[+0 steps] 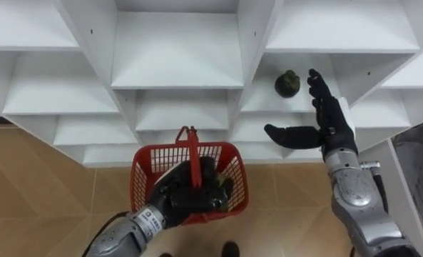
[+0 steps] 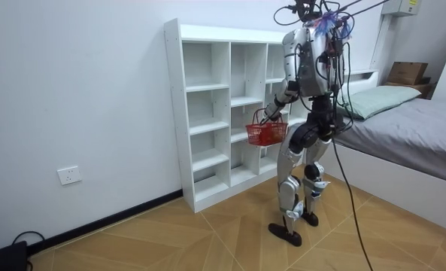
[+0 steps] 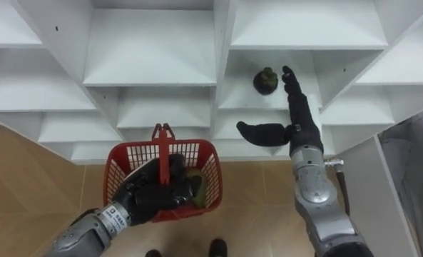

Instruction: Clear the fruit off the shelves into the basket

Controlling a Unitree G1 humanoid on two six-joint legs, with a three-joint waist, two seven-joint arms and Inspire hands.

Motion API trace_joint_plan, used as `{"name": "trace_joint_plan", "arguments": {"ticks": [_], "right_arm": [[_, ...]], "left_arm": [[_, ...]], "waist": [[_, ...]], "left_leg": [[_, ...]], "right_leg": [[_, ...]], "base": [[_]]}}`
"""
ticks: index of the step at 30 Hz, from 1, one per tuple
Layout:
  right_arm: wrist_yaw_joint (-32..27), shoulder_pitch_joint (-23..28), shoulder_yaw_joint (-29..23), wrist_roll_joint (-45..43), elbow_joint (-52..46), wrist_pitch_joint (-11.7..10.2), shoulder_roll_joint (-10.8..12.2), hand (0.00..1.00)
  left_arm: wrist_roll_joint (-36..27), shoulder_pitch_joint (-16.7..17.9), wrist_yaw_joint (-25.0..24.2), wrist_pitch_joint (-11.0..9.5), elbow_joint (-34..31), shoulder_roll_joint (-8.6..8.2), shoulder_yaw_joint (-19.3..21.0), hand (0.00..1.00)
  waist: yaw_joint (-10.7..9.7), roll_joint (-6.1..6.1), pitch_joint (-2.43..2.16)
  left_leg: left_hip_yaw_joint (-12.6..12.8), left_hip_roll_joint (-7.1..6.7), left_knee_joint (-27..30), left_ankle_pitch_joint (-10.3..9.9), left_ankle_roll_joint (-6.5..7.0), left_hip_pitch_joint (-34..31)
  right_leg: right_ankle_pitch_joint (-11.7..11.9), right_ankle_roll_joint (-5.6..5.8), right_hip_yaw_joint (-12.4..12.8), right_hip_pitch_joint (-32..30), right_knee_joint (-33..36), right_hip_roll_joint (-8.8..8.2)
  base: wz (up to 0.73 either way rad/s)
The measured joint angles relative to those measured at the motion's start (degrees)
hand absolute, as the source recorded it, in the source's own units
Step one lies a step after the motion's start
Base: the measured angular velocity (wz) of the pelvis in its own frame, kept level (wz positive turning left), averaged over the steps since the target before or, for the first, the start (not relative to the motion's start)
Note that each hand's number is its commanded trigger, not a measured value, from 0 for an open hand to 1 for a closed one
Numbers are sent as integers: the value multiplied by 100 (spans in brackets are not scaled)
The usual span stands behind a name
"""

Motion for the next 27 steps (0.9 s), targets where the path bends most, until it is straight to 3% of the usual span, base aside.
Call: {"name": "trace_joint_plan", "arguments": {"ticks": [7, 17, 21, 27], "right_arm": [[-309, -222, -115, -56, 3, -3, -3, 0], [-672, -556, -132, -632, 566, -5, -5, 0], [-851, -773, -132, -624, 933, -27, -61, 0], [-991, -837, -109, -595, 1160, -28, -183, 0]], "left_arm": [[7, -10, 0, 6, 113, 14, 64, 100], [58, -51, 6, 13, 341, 5, 95, 100], [60, -98, 12, 11, 341, -16, 89, 100], [49, -143, 49, 12, 417, -44, -12, 100]], "waist": [[12, 10, 6], [135, 18, 25], [145, -19, 82], [166, -60, 116]], "left_leg": [[-42, -11, 3, 0, 0, -24], [-39, -128, 42, 9, 16, -161], [-35, -169, 65, 22, 30, -246], [-41, -196, 97, 24, 34, -371]], "right_leg": [[-13, -10, -92, 0, 13, -19], [-271, -11, -145, -345, 533, -206], [-371, -13, -131, -509, 708, -286], [-393, -3, -119, -627, 789, -303]], "base": [[4], [3], [5], [1]]}}
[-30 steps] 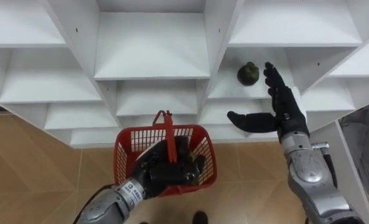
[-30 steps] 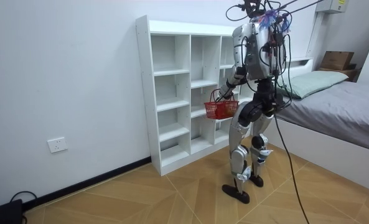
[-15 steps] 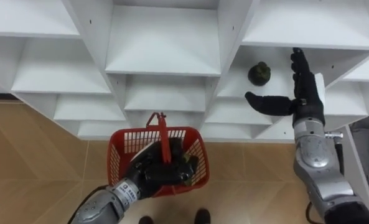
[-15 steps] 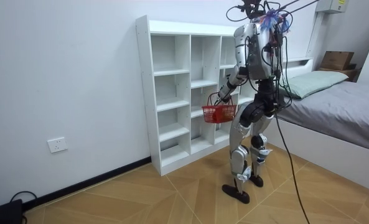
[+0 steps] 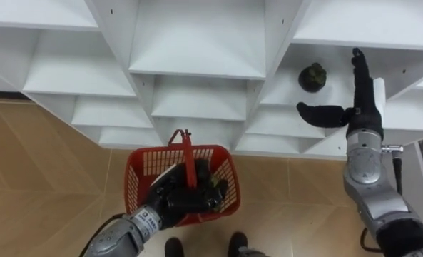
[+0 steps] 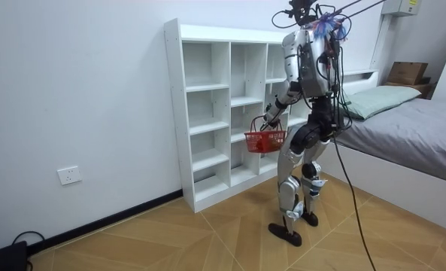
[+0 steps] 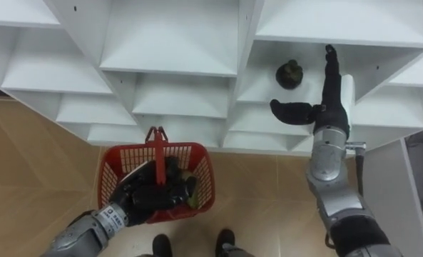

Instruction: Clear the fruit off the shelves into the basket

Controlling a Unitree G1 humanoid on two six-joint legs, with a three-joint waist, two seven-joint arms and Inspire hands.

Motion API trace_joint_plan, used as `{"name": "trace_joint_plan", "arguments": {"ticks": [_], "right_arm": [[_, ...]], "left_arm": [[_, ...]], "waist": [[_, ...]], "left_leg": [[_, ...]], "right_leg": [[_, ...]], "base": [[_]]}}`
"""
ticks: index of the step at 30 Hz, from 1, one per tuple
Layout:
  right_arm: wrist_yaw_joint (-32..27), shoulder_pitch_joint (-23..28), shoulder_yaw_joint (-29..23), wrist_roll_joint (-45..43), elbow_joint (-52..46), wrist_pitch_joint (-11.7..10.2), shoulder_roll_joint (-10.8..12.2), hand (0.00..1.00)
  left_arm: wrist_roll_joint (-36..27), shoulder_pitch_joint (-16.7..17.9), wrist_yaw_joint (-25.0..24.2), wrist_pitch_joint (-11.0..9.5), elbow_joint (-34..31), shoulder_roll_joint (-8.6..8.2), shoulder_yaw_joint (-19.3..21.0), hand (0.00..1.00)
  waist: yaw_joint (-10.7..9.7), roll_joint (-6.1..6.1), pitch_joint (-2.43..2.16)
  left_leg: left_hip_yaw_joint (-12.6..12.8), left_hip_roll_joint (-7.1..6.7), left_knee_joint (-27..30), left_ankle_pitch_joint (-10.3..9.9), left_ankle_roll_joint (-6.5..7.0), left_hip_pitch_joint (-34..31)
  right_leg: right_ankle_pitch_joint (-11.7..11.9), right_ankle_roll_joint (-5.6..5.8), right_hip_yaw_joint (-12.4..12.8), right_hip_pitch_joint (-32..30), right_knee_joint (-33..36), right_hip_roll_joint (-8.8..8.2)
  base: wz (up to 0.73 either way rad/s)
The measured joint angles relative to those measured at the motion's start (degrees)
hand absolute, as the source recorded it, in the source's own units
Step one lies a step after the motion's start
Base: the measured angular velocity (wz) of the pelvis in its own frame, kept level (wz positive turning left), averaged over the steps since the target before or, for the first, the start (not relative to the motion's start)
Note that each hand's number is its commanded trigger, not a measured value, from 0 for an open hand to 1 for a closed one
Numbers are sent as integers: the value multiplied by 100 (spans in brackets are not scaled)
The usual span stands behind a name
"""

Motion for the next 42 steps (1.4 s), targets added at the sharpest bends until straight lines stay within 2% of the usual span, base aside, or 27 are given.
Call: {"name": "trace_joint_plan", "arguments": {"ticks": [6, 13, 18, 23, 26, 42], "right_arm": [[-47, -117, 0, -1, 96, 13, -56, 0], [-148, -199, -3, 1, 130, 49, -114, 0], [-144, -579, -9, 38, 259, 50, -269, 0], [-133, -849, -50, 96, 483, 54, -280, 0], [-130, -863, -46, 203, 488, 54, -279, 0], [-131, -882, -40, 767, 663, 58, -279, 0]], "left_arm": [[5, -12, 4, 14, 40, -7, -24, 100], [8, -16, 4, 15, 36, 3, -13, 100], [12, -52, 5, 15, 37, 59, -12, 100], [6, -152, 19, 11, 34, 61, -37, 100], [7, -178, 104, 12, 36, 20, -85, 100], [-1, -243, 125, 14, 38, 70, -244, 100]], "waist": [[6, -4, 2], [125, -17, 5], [110, -44, 21], [126, -78, 39], [146, -80, 41], [164, -82, 46]], "left_leg": [[-23, 0, 23, 0, 1, -102], [-32, -13, 21, 0, 1, -150], [-33, -14, 60, 4, 7, -259], [-28, -2, 129, 19, 29, -416], [-27, -4, 126, 32, 47, -500], [-11, -10, 117, 37, 55, -608]], "right_leg": [[-3, 1, -12, -76, 3, -1], [-7, 7, 0, -140, 15, -6], [-7, -2, -19, -264, 92, -32], [-7, -13, -85, -386, 91, -58], [0, -10, -86, -471, 110, -83], [1, -3, -57, -615, 181, -96]], "base": [[2], [0], [0], [6], [2], [0]]}}
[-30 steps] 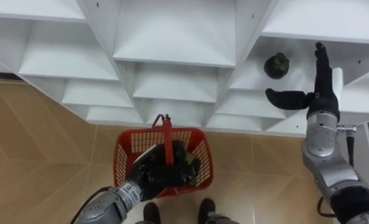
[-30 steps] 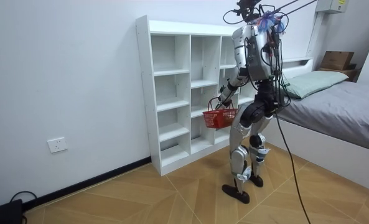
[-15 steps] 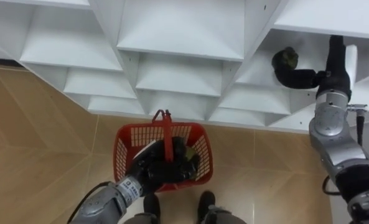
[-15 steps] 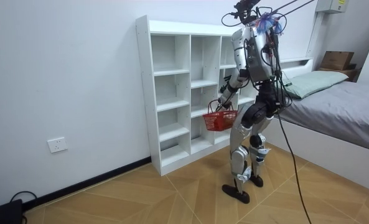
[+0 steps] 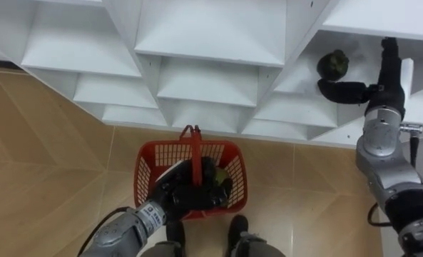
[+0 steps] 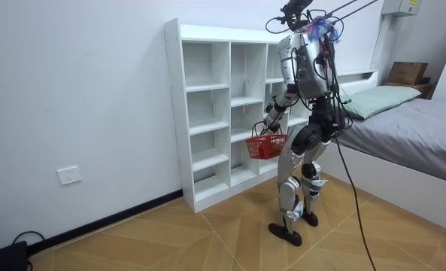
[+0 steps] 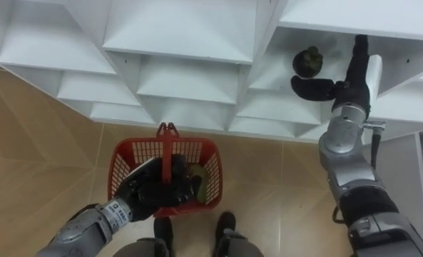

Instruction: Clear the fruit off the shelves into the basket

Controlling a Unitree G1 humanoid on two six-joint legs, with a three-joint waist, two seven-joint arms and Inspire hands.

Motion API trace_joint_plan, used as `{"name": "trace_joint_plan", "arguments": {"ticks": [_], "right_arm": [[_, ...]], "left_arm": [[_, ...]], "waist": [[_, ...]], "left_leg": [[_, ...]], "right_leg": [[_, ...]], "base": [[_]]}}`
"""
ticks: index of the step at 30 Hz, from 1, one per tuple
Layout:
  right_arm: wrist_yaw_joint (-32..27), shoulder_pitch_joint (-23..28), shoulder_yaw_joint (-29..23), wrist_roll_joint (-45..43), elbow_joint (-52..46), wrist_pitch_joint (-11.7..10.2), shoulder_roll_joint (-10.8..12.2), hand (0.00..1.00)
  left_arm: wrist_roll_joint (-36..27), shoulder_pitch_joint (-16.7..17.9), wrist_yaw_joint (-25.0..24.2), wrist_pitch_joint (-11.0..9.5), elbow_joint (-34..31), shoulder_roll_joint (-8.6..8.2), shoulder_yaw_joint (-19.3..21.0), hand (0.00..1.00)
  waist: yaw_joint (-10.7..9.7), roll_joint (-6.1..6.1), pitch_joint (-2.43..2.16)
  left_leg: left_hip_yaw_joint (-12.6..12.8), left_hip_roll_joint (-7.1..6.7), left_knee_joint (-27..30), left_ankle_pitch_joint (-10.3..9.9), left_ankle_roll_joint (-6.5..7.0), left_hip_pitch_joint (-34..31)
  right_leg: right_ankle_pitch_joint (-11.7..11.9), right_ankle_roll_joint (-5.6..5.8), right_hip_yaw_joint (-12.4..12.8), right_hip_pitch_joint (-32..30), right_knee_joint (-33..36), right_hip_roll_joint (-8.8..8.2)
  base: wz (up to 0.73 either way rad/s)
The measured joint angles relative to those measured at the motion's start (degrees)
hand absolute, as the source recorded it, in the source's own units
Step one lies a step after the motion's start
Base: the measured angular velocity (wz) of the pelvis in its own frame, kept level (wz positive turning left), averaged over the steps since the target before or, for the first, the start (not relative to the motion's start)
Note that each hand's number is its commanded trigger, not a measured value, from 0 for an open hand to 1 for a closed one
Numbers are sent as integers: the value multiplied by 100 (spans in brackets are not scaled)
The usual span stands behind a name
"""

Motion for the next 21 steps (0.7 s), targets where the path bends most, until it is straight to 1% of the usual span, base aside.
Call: {"name": "trace_joint_plan", "arguments": {"ticks": [1, 3, 4, 7, 13, 16, 21], "right_arm": [[3, 0, 0, 25, 7, 5, 0, 0], [9, -36, 0, 113, 73, 116, 0, 0], [11, -55, 0, 123, 115, 130, 0, 0], [49, -132, 10, 167, 197, 292, 0, 0], [161, -360, 62, 229, 301, 318, 0, 0], [211, -450, 68, 349, 440, 352, -3, 0], [260, -555, 108, 315, 676, 373, -37, 0]], "left_arm": [[0, 1, 0, 2, 0, -1, 0, 100], [-50, 1, 8, 5, -3, 1, 0, 100], [-56, -1, 11, 5, -3, 1, 1, 100], [-60, -7, 73, 10, -3, -12, -21, 100], [-61, -86, 111, 13, -1, -12, -123, 100], [-82, -163, 114, 23, 0, 5, -221, 100], [-122, -203, 114, 83, -1, 34, -271, 100]], "waist": [[5, -1, 2], [47, -32, 20], [62, -40, 25], [127, -58, 39], [178, -57, 39], [247, -57, 39], [277, -55, 40]], "left_leg": [[0, -1, 0, 1, 2, -4], [15, -5, 1, 3, 4, -14], [18, -5, 2, 3, 4, -20], [19, -6, 5, 4, 5, -60], [13, -4, 1, 4, 5, -121], [13, -2, -1, 4, 5, -125], [13, -16, -1, 9, 14, -132]], "right_leg": [[0, 0, 2, -5, 2, -1], [-3, 0, 37, -45, 0, -1], [-3, -1, 43, -56, 1, -1], [-3, -1, 45, -96, 2, -1], [-1, 1, 23, -138, 19, -5], [-1, 1, 12, -141, 25, -6], [0, -2, -154, -140, 38, -81]], "base": [[0], [-5], [-4], [0], [1], [0], [1]]}}
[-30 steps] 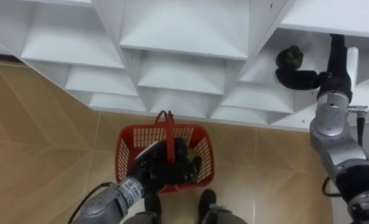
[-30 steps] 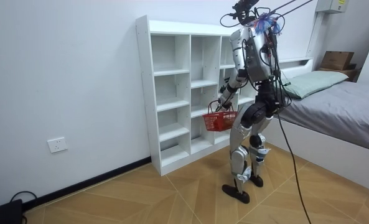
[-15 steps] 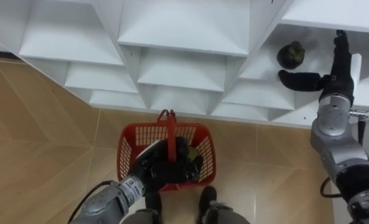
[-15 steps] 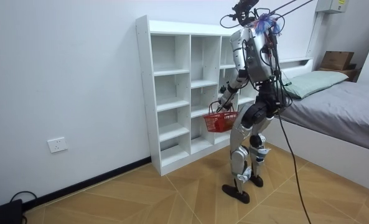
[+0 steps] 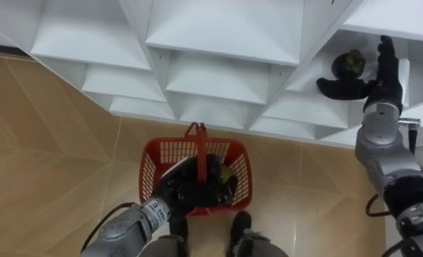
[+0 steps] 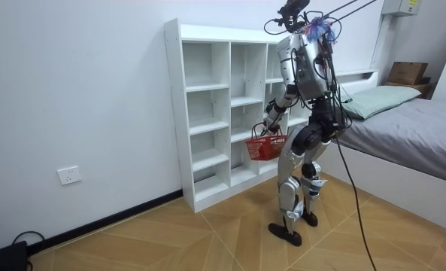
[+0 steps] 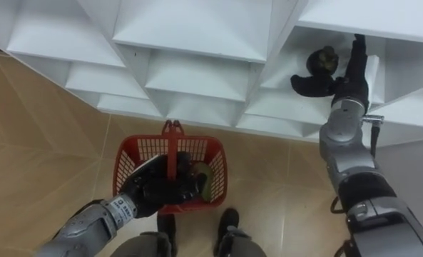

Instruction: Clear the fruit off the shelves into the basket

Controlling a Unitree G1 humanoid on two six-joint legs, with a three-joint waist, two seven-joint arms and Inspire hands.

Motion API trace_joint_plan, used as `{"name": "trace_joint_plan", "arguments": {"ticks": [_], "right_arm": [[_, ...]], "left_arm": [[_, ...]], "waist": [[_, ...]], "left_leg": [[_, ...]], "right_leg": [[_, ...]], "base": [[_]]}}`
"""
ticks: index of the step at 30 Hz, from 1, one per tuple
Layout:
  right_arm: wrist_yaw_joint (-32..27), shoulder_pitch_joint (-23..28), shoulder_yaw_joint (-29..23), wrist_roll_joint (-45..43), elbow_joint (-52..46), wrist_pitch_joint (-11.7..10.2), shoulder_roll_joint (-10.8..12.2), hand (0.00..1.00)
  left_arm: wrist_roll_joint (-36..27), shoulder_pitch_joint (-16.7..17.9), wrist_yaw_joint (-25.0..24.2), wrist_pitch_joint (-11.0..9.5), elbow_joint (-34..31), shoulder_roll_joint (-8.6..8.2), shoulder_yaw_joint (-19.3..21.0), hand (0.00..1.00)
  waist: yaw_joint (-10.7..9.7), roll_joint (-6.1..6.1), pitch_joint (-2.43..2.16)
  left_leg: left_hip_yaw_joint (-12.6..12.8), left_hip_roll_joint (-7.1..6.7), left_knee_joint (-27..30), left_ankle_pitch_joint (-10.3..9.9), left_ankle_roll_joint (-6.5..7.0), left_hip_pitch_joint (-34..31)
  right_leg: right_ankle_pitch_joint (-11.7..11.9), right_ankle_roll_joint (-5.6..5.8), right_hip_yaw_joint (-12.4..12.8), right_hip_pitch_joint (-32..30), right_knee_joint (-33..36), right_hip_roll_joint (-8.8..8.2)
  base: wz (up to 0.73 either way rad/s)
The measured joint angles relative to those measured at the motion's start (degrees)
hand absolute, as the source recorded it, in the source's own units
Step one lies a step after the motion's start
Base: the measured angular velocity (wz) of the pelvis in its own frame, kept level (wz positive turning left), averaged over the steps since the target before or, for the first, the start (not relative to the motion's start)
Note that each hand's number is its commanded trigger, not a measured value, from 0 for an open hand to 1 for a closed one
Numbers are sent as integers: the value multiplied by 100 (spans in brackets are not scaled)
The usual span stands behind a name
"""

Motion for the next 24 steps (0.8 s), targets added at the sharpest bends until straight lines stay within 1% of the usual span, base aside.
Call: {"name": "trace_joint_plan", "arguments": {"ticks": [5, 8, 10, 12, 14, 18, 24], "right_arm": [[15, -3, 0, -100, 76, 7, -12, 0], [56, -11, 0, -253, 77, 77, -12, 0], [56, -28, 0, -348, 76, 135, -12, 0], [57, -77, 1, -475, 76, 194, -12, 0], [56, -88, 1, -474, 76, 231, -12, 0], [49, -183, -2, -650, 96, 243, -17, 0], [103, -225, 11, -669, 190, 247, -38, 0]], "left_arm": [[-6, 3, 2, 15, 0, 20, -45, 100], [-32, -12, 5, 20, 0, 7, -51, 100], [-53, -12, 5, 20, -1, 7, -60, 100], [-51, -17, 10, 22, -1, 19, -63, 100], [-48, -7, 14, 41, -1, 44, -64, 100], [-46, -12, 18, 151, -2, 45, -67, 100], [-45, -44, 17, 165, -3, 62, -66, 100]], "waist": [[4, -3, 2], [3, -19, 13], [0, -43, 26], [0, -99, 69], [1, -127, 84], [-14, -130, 85], [-17, -128, 85]], "left_leg": [[0, -4, 4, 14, 21, -12], [1, -6, 6, 16, 22, -9], [9, -6, 8, 16, 22, -6], [18, -5, 19, 16, 22, -11], [12, -3, 27, 16, 22, -19], [-8, -2, 63, 15, 22, -71], [-45, 10, 118, 15, 22, -118]], "right_leg": [[0, 1, -22, 3, -4, -17], [-1, 0, -19, -4, 20, -22], [-3, -2, -14, -8, 30, -23], [-9, -8, -5, -25, 56, -28], [-12, -9, -13, -24, 52, -27], [-11, -9, -23, -53, 58, -28], [-9, -15, -68, -53, 66, -25]], "base": [[1], [0], [0], [0], [0], [0], [1]]}}
